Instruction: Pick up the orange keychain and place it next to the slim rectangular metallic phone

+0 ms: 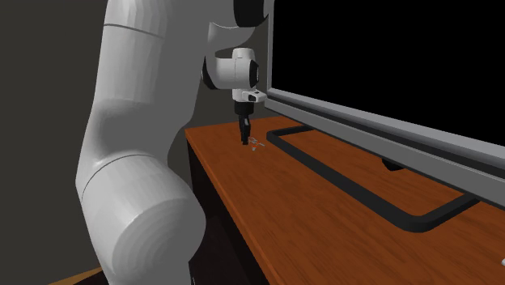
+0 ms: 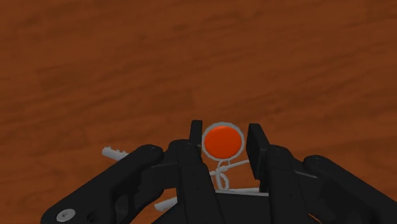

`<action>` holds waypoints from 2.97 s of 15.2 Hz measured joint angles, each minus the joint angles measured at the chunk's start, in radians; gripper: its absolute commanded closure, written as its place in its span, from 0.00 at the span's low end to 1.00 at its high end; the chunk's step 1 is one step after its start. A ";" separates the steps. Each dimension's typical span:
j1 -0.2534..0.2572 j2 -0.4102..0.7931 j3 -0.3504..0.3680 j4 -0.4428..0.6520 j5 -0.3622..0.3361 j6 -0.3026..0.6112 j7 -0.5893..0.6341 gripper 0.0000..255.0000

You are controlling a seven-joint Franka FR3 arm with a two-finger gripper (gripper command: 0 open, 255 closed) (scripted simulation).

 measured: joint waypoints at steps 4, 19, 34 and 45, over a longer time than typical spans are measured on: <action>-0.003 -0.004 0.003 0.002 0.007 -0.009 -0.004 1.00; -0.054 -0.130 0.033 0.034 0.109 -0.142 -0.086 1.00; -0.240 -0.546 -0.139 -0.367 0.377 -0.085 -0.578 1.00; -0.342 -0.660 -0.342 -0.497 0.368 -0.082 -0.886 1.00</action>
